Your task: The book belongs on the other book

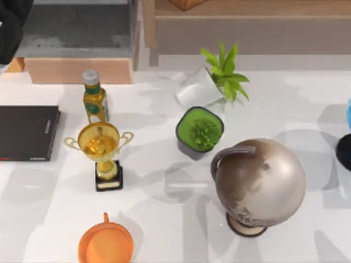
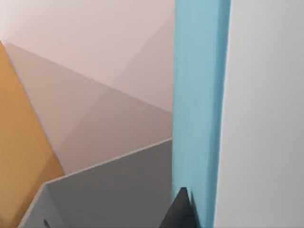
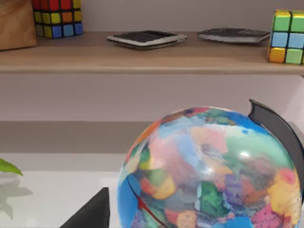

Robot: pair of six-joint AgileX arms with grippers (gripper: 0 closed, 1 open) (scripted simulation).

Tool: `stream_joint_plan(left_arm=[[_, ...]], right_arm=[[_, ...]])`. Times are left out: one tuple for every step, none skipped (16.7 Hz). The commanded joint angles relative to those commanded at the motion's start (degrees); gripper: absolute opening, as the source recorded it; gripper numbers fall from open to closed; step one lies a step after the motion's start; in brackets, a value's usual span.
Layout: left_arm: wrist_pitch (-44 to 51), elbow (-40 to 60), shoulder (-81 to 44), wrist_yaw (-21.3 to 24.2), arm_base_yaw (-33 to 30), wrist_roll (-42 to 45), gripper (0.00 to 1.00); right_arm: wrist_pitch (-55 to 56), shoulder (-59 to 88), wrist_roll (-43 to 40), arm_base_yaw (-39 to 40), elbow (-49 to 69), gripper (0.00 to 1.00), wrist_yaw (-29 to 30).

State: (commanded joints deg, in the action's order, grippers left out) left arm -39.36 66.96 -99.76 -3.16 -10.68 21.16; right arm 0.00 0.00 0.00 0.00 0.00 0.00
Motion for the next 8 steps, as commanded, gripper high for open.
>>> stream_joint_plan(left_arm=[[-0.9, -2.9, 2.5, 1.8, 1.3, 4.8, 0.00], [-1.8, -5.8, 5.1, 3.6, 2.8, 9.8, 0.00], [-2.5, -9.0, 7.6, 5.4, 4.3, 15.1, 0.00], [-3.1, -12.1, 10.0, 7.1, 6.0, 20.4, 0.00], [-3.5, -15.3, 12.3, 8.7, 7.6, 25.9, 0.00], [-3.7, -18.5, 14.4, 10.2, 9.4, 31.4, 0.00], [-3.7, -21.7, 16.3, 11.6, 11.2, 36.8, 0.00], [-3.5, -24.8, 17.8, 12.8, 12.9, 42.1, 0.00]], right_arm=[[0.0, 0.0, 0.0, 0.0, 0.0, 1.00, 0.0], [0.0, 0.0, 0.0, 0.0, 0.0, 1.00, 0.0], [0.0, 0.0, 0.0, 0.0, 0.0, 1.00, 0.0], [0.0, 0.0, 0.0, 0.0, 0.0, 1.00, 0.0], [0.0, 0.0, 0.0, 0.0, 0.0, 1.00, 0.0], [0.0, 0.0, 0.0, 0.0, 0.0, 1.00, 0.0], [0.0, 0.0, 0.0, 0.0, 0.0, 1.00, 0.0], [0.0, 0.0, 0.0, 0.0, 0.0, 1.00, 0.0]])
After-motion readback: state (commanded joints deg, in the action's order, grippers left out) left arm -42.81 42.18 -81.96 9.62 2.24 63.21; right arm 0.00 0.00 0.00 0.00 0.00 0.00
